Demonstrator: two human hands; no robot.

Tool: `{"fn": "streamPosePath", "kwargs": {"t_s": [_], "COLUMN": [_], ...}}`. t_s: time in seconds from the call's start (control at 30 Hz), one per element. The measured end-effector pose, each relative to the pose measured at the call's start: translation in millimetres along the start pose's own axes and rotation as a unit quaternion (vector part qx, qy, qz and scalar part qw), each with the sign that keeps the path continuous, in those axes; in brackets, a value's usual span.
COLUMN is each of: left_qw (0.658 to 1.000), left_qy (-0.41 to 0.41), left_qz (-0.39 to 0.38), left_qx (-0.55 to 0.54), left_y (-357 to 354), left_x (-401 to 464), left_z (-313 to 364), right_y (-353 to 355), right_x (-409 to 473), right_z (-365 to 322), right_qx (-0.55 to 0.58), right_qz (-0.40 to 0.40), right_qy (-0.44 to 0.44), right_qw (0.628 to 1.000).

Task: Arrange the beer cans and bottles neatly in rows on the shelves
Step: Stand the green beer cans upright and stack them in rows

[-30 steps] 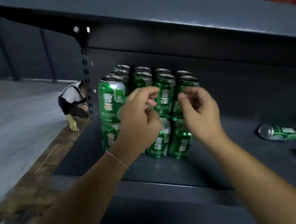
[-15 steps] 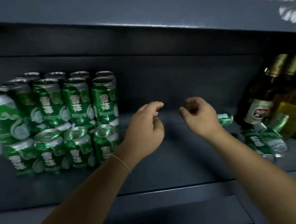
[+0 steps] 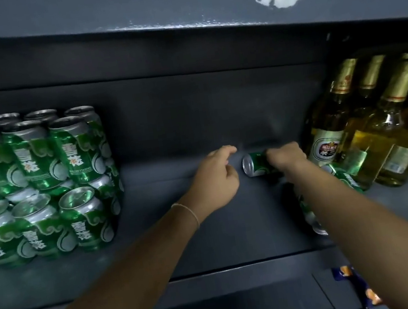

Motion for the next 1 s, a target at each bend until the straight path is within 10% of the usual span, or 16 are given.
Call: {"fn": "streamPosePath", "kwargs": {"t_s": [0.4, 1.0], "left_qw": [1.000, 0.997], "left_qy": [0.030, 0.080], "left_qz": [-0.007, 0.000], "left_qx": [0.007, 0.014], "left_y": [-34, -10], "left_x": [4, -23], "left_z": [-2, -22], "right_y": [-63, -28], "right_x": [129, -8], "right_z": [64, -26], "right_qx": [0.080, 0.088], "right_qz": [-0.026, 0.000], "right_qy": [-0.058, 0.048], "right_qw": [0.995, 0.995]}}
Point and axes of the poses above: each hand's wrist, its own x-axis towards the middle knuckle, its own y-axis out of the back of the hand, z = x × y, the point moved 10 cm from there along x, towards the middle knuckle, and after that the axes turned 2 degrees about y, right-handed, at the moved point
